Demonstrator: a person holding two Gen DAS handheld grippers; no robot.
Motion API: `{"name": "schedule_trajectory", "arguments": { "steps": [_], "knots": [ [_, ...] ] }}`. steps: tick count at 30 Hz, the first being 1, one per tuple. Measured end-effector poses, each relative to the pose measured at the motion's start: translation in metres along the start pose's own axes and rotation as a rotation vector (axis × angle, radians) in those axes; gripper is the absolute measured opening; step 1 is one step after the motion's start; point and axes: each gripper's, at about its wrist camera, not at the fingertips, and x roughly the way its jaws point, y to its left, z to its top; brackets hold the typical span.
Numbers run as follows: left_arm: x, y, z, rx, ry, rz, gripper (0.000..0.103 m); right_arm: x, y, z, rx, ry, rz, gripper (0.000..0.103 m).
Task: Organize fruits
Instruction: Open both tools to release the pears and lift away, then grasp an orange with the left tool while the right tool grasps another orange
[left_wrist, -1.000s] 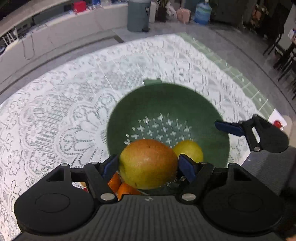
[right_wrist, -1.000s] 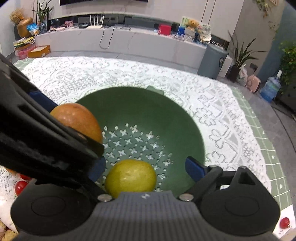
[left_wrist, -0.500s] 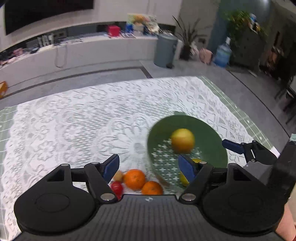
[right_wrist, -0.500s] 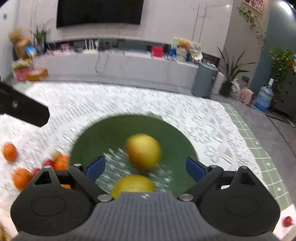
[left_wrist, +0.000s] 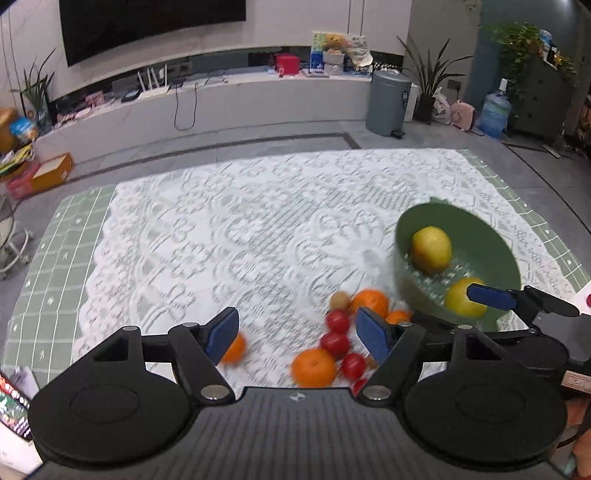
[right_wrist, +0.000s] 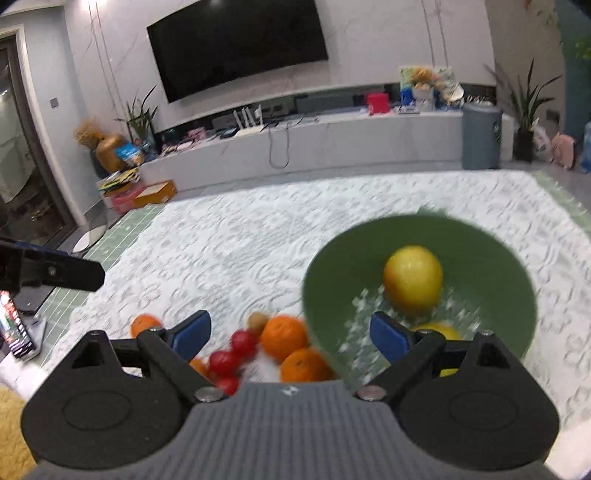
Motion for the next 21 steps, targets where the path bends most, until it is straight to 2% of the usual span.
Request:
{"name": "schedule_trajectory", "arguments": {
  "steps": [4,8,15,21],
  "knots": [
    [0.005,0.017,-0.016,-0.034,0.027,-0.016,0.080,-0.002,0.012,-0.014,-0.013,0.016,0.038,0.090],
    [0.009,0.026,-0.032,-0.041,0.029,-0.062,0.080,-0.003,0.026,-0.020,-0.077,0.012,0.055,0.084],
    [0.032,0.032,-0.046,-0.016,-0.002,0.017,0.079,0.007,0.046,-0.024,-0.184,0.016,0.094,0.073],
    [0.057,0.049,-0.046,-0.055,0.017,0.026,0.077,0.025,0.072,-0.027,-0.284,0.042,0.124,0.065]
  ]
}}
